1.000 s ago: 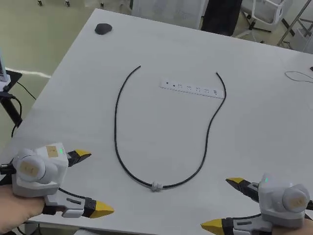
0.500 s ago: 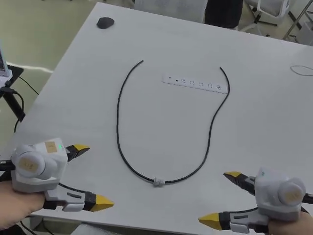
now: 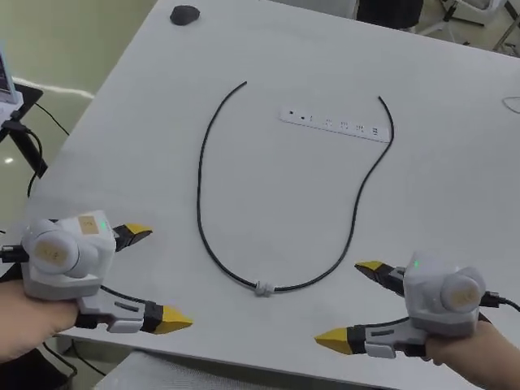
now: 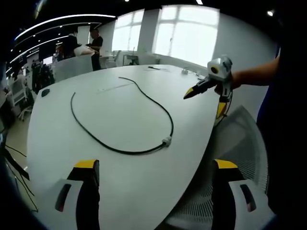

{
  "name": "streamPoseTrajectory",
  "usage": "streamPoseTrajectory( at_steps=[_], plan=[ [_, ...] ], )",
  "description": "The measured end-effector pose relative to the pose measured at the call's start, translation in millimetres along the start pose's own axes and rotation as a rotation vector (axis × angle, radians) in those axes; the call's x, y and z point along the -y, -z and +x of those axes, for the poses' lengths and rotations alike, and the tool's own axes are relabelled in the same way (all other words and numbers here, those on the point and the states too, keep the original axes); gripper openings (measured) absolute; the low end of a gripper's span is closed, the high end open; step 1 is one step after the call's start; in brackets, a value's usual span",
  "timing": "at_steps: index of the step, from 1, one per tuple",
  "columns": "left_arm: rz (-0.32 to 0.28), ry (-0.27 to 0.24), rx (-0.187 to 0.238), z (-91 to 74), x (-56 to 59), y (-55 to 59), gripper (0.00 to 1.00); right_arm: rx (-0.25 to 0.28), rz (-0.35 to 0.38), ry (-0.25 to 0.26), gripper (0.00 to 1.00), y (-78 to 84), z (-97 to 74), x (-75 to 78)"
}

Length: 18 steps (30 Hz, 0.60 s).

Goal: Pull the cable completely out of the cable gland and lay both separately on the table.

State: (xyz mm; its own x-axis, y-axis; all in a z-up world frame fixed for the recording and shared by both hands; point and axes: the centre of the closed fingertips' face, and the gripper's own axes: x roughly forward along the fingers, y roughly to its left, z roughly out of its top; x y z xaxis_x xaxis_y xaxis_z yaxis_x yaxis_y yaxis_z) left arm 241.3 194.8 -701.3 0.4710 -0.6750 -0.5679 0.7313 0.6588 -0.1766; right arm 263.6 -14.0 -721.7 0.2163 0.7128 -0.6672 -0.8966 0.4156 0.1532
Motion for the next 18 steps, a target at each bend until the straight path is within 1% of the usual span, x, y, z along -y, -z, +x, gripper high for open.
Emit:
streamPoseTrajectory(
  at_steps=[2, 5, 10, 11, 14, 15, 16, 18],
  plan=[
    [-0.006, 0.001, 0.001, 1.7, 0.6, 0.7, 0.98, -0.004, -0.013, -0.005, 0.91, -3.4, 4.0, 1.0],
    [0.002, 0.002, 0.001, 3.8, 1.8, 2.0, 0.97, -0.013, -0.038, -0.011, 0.88, -9.0, 11.9, 2.6],
    [0.006, 0.006, -0.005, 6.7, 2.6, 5.6, 0.95, -0.038, -0.074, -0.017, 0.81, -13.2, 26.9, 5.5],
    [0.005, 0.007, -0.007, 7.3, 2.6, 6.5, 0.95, -0.045, -0.084, -0.016, 0.78, -13.7, 29.5, 6.0],
    [0.005, 0.011, -0.013, 9.2, 3.0, 9.8, 0.95, -0.066, -0.110, -0.031, 0.75, -15.2, 41.3, 5.5],
    [0.004, 0.012, -0.013, 9.5, 3.1, 10.0, 0.95, -0.069, -0.113, -0.034, 0.74, -15.3, 42.9, 5.2],
    [0.001, 0.017, -0.014, 10.0, 4.2, 10.2, 0.95, -0.084, -0.125, -0.046, 0.72, -15.4, 48.9, 3.8],
    [0.005, 0.019, -0.018, 10.6, 4.9, 11.2, 0.94, -0.095, -0.141, -0.055, 0.69, -16.4, 55.6, 3.1]
  ],
)
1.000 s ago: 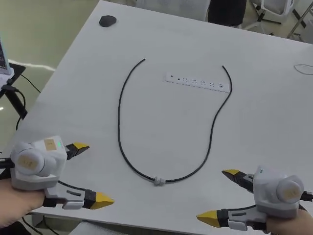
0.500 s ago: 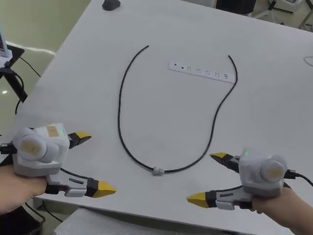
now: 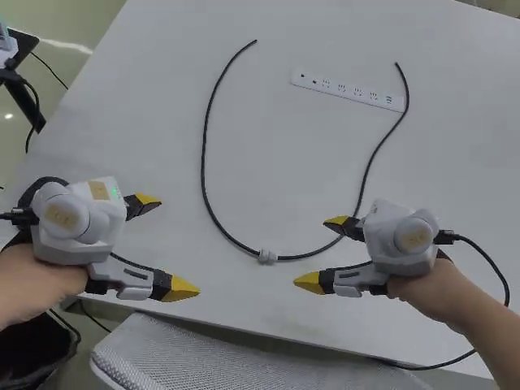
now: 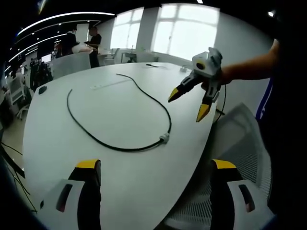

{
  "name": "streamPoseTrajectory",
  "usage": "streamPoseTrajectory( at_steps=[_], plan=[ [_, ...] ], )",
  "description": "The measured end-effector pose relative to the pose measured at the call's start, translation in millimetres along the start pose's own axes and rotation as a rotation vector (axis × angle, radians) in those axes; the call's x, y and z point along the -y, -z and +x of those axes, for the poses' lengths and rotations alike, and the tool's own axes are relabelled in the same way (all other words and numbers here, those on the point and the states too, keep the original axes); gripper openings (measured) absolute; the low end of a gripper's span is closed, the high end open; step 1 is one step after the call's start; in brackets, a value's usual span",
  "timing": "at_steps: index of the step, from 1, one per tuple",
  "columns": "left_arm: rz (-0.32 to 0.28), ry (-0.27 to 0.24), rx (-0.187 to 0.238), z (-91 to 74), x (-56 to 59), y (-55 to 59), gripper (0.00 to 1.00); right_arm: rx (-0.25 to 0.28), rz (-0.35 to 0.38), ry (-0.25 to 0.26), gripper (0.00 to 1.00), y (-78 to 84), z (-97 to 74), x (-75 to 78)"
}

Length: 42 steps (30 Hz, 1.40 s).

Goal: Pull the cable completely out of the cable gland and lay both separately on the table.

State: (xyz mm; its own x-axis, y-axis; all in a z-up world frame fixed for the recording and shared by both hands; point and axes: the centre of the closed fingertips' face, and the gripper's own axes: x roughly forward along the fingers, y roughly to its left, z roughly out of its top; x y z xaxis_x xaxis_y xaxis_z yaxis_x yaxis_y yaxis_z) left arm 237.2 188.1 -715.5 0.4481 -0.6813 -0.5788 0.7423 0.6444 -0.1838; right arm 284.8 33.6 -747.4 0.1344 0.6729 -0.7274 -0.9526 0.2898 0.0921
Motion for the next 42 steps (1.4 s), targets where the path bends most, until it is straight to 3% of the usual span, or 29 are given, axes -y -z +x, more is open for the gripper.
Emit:
streamPoseTrajectory(
  at_steps=[11, 15, 28, 35, 42],
  plan=[
    [-0.010, 0.008, -0.030, -1.6, 0.7, 11.7, 0.93, -0.054, -0.045, -0.052, 0.58, 1.3, 28.7, 1.2],
    [-0.013, -0.002, -0.021, -1.7, -1.5, 10.8, 0.95, -0.086, -0.074, -0.069, 0.53, 5.6, 37.9, 2.5],
    [0.008, 0.037, -0.058, 2.1, 4.2, 14.4, 0.93, -0.187, -0.157, -0.140, 0.38, 27.4, 64.1, -4.3],
    [0.003, 0.034, -0.073, 1.1, -0.6, 21.2, 0.92, -0.189, -0.166, -0.152, 0.26, 25.8, 68.9, -3.4],
    [-0.003, 0.035, -0.077, -0.4, -2.1, 23.0, 0.91, -0.198, -0.180, -0.168, 0.20, 27.1, 75.9, -5.4]
  ],
)
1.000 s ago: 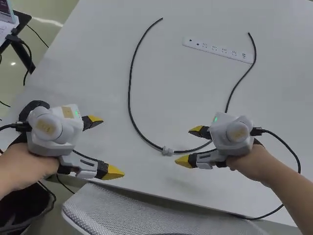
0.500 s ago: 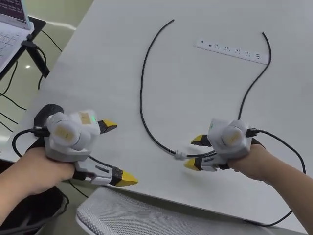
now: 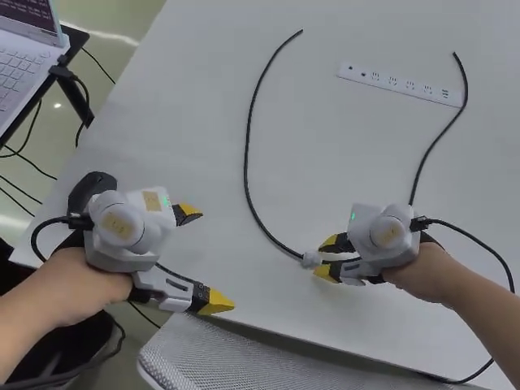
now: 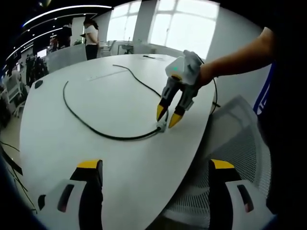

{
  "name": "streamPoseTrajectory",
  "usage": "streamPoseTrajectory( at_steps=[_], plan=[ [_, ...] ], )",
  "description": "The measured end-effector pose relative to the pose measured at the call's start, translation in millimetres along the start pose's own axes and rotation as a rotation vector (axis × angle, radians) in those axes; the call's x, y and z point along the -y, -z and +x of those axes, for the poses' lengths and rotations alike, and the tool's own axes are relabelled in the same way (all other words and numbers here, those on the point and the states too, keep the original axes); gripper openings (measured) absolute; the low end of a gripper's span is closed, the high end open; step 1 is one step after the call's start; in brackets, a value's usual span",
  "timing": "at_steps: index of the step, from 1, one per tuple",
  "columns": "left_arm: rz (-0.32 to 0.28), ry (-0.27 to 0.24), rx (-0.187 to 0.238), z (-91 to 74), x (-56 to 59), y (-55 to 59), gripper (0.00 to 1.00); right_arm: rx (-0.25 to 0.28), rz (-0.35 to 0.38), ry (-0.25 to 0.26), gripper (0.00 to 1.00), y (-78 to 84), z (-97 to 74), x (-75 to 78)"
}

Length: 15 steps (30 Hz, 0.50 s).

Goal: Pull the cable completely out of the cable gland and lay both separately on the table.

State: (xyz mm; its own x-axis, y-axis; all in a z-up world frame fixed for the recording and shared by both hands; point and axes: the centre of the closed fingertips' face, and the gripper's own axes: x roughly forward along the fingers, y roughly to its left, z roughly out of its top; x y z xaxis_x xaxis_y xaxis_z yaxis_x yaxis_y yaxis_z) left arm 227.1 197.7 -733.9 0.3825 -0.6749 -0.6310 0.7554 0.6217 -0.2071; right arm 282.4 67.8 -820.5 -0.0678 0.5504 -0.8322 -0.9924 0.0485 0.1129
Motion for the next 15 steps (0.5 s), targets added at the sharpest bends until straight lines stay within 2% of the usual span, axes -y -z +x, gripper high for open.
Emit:
streamPoseTrajectory(
  at_steps=[10, 15],
  plan=[
    [-0.008, 0.006, -0.006, 0.6, 0.0, 4.5, 0.90, -0.007, -0.013, -0.018, 0.10, 1.0, 1.9, -0.9],
    [-0.009, 0.005, -0.006, 0.1, -0.7, 4.1, 0.89, -0.006, -0.011, -0.022, 0.09, -0.3, 2.8, -0.3]
  ],
)
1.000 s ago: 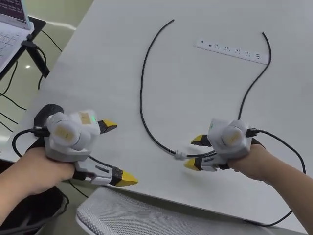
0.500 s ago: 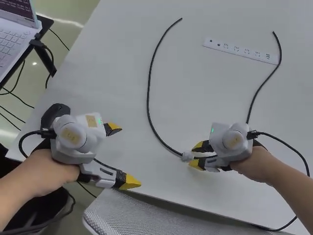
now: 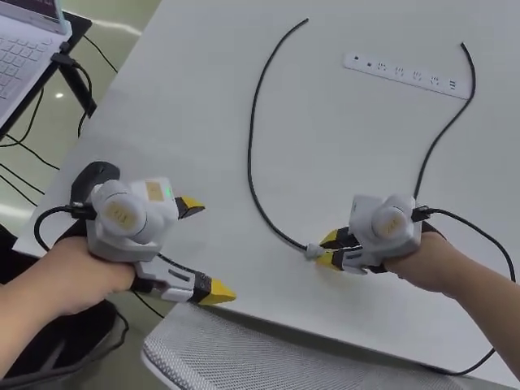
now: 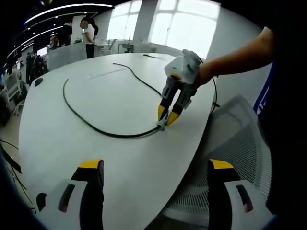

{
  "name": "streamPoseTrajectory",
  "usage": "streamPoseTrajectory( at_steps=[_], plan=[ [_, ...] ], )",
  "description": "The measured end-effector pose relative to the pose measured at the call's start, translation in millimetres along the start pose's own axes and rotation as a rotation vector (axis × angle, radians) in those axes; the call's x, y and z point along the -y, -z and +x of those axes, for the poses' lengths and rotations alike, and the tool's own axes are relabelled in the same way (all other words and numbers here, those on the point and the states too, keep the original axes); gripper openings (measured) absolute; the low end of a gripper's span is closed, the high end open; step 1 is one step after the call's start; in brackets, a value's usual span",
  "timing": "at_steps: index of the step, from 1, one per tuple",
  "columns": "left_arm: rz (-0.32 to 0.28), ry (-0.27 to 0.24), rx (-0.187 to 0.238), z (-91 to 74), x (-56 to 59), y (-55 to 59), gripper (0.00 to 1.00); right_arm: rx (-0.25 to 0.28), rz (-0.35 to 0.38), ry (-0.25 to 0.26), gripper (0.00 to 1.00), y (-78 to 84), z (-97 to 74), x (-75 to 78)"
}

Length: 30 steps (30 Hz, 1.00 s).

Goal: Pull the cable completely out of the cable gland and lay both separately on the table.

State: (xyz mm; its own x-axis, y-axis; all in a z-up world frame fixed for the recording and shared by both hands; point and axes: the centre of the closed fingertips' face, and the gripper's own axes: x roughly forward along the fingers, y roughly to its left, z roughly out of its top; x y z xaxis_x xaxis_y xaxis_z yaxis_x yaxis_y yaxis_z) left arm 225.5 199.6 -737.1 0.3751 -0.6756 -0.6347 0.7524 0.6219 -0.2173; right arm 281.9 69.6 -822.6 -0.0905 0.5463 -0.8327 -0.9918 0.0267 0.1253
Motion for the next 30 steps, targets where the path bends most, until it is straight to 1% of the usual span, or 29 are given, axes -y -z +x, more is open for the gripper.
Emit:
streamPoseTrajectory(
  at_steps=[6, 11, 17, 19, 22, 25, 30],
  plan=[
    [0.000, 0.001, -0.003, 0.6, -0.2, -0.2, 0.88, 0.007, 0.014, -0.001, 0.08, -0.7, -0.7, 0.8],
    [0.004, 0.006, 0.005, 2.7, 1.7, -3.6, 0.88, 0.006, 0.013, 0.008, 0.07, -2.0, -5.5, -0.3],
    [0.013, 0.016, 0.021, 5.7, 5.3, -11.6, 0.88, 0.008, 0.046, 0.009, 0.07, -7.8, -15.2, -3.0],
    [0.018, 0.020, 0.031, 6.7, 6.8, -16.2, 0.87, 0.001, 0.065, 0.013, 0.07, -9.4, -18.8, -3.4],
    [0.026, 0.027, 0.040, 8.4, 8.8, -22.2, 0.87, 0.010, 0.060, 0.014, 0.06, -15.9, -26.9, -6.3],
    [0.028, 0.036, 0.059, 10.1, 10.9, -31.1, 0.87, 0.013, 0.057, 0.016, 0.06, -21.7, -34.9, -8.8],
    [0.037, 0.060, 0.097, 14.9, 17.6, -49.1, 0.86, 0.014, 0.033, 0.028, 0.06, -31.6, -50.7, -14.7]
  ],
)
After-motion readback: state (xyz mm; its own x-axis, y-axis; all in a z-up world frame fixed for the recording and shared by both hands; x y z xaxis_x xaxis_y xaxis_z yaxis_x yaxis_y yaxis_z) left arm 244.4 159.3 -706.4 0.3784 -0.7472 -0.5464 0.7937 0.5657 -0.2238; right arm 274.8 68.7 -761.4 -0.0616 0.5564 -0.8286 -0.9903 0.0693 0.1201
